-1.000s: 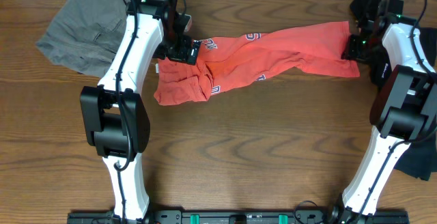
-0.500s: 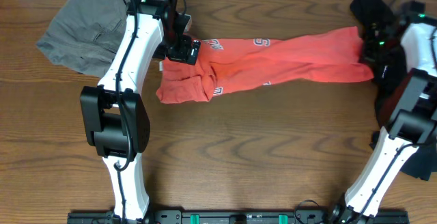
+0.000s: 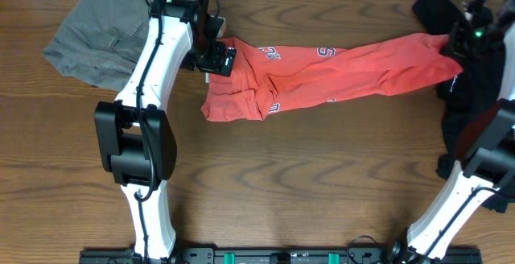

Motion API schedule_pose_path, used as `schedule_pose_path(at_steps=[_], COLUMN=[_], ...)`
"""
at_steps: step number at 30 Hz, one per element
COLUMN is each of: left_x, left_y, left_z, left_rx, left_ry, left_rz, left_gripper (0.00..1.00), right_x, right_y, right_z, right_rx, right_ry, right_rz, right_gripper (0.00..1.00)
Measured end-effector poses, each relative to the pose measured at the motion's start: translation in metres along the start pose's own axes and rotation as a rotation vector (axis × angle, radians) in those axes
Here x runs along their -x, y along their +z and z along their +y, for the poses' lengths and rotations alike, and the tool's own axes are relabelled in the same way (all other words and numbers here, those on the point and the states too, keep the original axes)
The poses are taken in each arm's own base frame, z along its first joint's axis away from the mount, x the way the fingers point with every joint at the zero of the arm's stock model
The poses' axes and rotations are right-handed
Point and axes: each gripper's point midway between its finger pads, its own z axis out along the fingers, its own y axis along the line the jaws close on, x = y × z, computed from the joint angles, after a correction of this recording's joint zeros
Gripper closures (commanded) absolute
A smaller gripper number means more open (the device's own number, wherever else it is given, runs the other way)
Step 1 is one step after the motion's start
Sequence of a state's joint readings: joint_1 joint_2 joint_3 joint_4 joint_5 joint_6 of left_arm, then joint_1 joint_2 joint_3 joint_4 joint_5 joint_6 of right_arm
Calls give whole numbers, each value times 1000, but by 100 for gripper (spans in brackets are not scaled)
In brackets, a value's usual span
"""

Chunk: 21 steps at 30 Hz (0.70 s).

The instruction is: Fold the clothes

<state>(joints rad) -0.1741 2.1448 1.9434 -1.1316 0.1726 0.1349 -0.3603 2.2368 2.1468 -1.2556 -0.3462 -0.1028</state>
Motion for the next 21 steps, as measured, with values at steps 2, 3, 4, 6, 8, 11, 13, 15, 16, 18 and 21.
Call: schedule_pose_path(at_steps=[2, 3, 4, 6, 8, 11, 13, 15, 16, 18, 21], left_x=[0, 1, 1, 2, 2, 2, 2, 2, 2, 2, 2], left_y=[0, 0, 0, 0, 0, 0, 0, 0, 0, 0, 0], left_z=[0, 0, 0, 0, 0, 0, 0, 0, 0, 0, 0], left_rx=[0, 0, 0, 0, 1, 0, 0, 0, 0, 1, 1], left_ry=[0, 0, 1, 1, 1, 1, 1, 1, 1, 1, 1], left_rz=[-2, -3, -5, -7, -7, -7, -7, -7, -7, -7, -7], left_gripper=[2, 2, 2, 2, 2, 2, 2, 2, 2, 2, 2], right_x=[-3, -4, -6, -10, -15, -24, -31, -39, -43, -50, -60], right_y=[6, 9, 14, 21, 28, 38, 44, 49, 52, 56, 60], right_z=[22, 33, 48, 73, 99, 131, 151, 171, 182, 197, 218], right_rx=[12, 18, 25, 38, 48, 46, 38, 31, 30, 28, 28], right_ry=[-49, -73, -103, -156, -211, -286, -337, -389, -416, -453, -504], right_rz=[22, 30, 40, 56, 74, 97, 110, 120, 124, 131, 141], right_gripper=[99, 99, 99, 98, 96, 93, 91, 91, 90, 90, 90])
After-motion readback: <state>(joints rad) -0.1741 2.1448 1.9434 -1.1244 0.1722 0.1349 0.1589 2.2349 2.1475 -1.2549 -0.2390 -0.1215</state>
